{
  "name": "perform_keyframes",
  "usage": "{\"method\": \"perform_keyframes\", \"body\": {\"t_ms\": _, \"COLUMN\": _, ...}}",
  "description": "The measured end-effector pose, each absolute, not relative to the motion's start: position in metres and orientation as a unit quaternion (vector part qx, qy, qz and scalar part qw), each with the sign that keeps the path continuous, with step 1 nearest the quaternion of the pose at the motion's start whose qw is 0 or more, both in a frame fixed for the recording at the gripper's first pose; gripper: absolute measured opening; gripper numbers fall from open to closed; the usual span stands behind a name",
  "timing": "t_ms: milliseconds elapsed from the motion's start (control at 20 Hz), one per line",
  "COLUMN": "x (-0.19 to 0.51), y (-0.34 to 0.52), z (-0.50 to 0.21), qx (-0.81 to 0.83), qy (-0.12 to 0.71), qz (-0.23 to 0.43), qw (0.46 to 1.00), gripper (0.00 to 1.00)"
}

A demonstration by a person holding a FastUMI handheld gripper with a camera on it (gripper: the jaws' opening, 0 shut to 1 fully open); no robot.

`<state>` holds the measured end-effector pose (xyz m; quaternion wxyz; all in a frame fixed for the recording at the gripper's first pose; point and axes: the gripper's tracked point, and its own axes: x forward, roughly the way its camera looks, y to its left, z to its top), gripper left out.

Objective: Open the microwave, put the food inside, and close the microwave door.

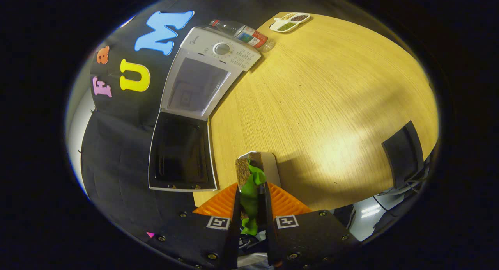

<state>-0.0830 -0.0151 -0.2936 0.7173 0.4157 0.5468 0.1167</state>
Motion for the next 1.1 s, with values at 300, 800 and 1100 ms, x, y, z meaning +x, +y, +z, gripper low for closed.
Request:
{"method": "perform_keyframes", "body": {"t_ms": 300, "x": -0.041, "y": -0.009, "z": -0.244, "qx": 0.459, "qy": 0.482, "qz": 0.140, "qw": 0.733, "gripper": 0.28}}
{"method": "perform_keyframes", "body": {"t_ms": 800, "x": 0.067, "y": 0.036, "z": -0.218, "qx": 0.489, "qy": 0.349, "qz": 0.123, "qw": 0.790, "gripper": 0.28}}
{"method": "perform_keyframes", "body": {"t_ms": 1100, "x": 0.120, "y": 0.069, "z": -0.219, "qx": 0.512, "qy": 0.308, "qz": 0.108, "qw": 0.795, "gripper": 0.28}}
